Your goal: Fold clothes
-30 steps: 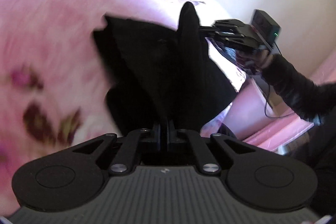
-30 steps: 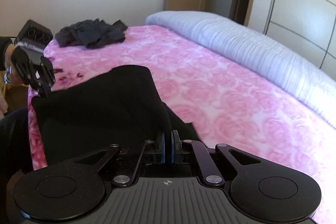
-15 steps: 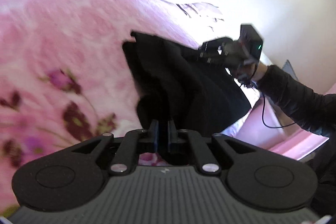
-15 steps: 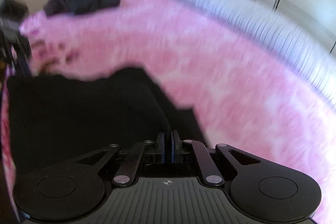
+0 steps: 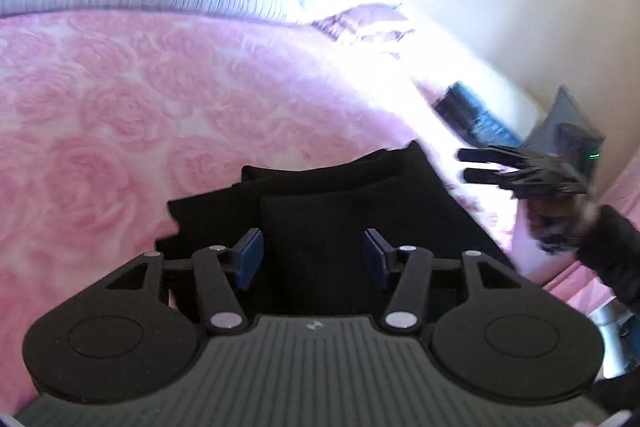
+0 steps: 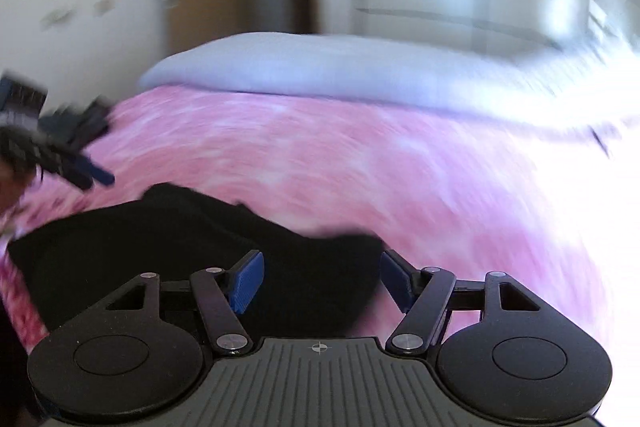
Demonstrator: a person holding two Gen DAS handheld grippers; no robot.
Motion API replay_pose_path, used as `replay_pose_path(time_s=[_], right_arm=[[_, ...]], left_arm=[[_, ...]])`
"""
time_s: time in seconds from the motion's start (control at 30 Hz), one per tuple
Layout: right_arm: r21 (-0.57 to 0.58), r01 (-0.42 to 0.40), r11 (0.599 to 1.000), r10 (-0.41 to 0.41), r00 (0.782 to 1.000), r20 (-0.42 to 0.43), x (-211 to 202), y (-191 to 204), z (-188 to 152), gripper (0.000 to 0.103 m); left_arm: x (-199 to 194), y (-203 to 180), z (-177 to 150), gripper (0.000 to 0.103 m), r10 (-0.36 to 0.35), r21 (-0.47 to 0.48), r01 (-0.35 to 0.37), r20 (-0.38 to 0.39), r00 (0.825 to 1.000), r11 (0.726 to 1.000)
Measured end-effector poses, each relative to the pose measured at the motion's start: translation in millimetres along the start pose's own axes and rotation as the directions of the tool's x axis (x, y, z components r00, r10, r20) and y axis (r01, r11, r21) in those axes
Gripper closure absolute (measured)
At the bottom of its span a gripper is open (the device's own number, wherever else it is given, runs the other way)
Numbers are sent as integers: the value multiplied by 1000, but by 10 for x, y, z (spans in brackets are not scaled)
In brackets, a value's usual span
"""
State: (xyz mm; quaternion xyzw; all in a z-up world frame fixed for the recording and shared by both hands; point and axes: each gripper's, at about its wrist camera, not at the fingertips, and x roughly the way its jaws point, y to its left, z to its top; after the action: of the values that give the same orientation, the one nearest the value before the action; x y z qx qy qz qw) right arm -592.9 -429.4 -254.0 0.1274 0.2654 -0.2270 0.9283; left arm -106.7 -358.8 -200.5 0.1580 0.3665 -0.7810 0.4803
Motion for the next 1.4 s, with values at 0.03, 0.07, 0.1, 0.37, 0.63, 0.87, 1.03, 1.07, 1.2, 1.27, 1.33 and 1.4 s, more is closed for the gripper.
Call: replay_pose_path(time_s=[0.03, 0.07, 0.1, 0.37, 0.63, 0.87, 1.03, 1.07, 1.2, 1.27, 1.33, 1.4], right_arm=[[39, -14, 999, 14, 1000, 7, 17, -71, -6, 35], [71, -40, 997, 39, 999, 17, 51, -118, -3, 35], [97, -68, 993, 67, 998, 12, 129, -150, 12, 35], [198, -159, 967, 167, 986, -23, 577, -272, 78, 86], [206, -139, 969, 143, 990, -7, 620, -308, -95, 88], [-73, -145, 987, 153, 981, 116, 245, 81, -127, 92], [-433, -107, 895, 184, 973, 140, -137, 746, -456, 92], [-429, -104, 897, 181, 973, 141, -159, 751, -503, 92], [-324, -91, 942, 150, 975, 164, -150, 566, -575, 92], [-245, -89, 965, 137, 973, 185, -128, 413, -539, 93], [-188, -76, 979, 113, 975, 190, -92, 270, -480, 93], [-128, -64, 990, 88, 978, 191, -52, 122, -414, 93]], left_arm=[[116, 22, 16, 54, 19, -5, -20, -29, 999, 1000], [221, 50, 21, 57, 35, -11, -36, -61, 998, 999], [282, 65, 11, 58, 44, -11, -45, -79, 996, 999], [18, -67, -59, 97, 70, 48, -76, 102, 992, 996], [433, 23, -199, 94, 161, 101, -161, 3, 987, 982], [196, 30, -318, 82, 170, 113, -170, 8, 985, 979], [41, 139, -323, 70, 196, 61, -198, 49, 979, 978], [52, 190, -301, 63, 212, 40, -214, 51, 976, 976], [170, 430, -201, 61, 233, -49, -232, 21, 972, 972], [228, 516, -167, 60, 211, -86, -210, -3, 977, 974], [238, 512, -149, 80, 197, -80, -197, -4, 980, 977], [166, 434, -143, 89, 188, -60, -186, 30, 982, 981]])
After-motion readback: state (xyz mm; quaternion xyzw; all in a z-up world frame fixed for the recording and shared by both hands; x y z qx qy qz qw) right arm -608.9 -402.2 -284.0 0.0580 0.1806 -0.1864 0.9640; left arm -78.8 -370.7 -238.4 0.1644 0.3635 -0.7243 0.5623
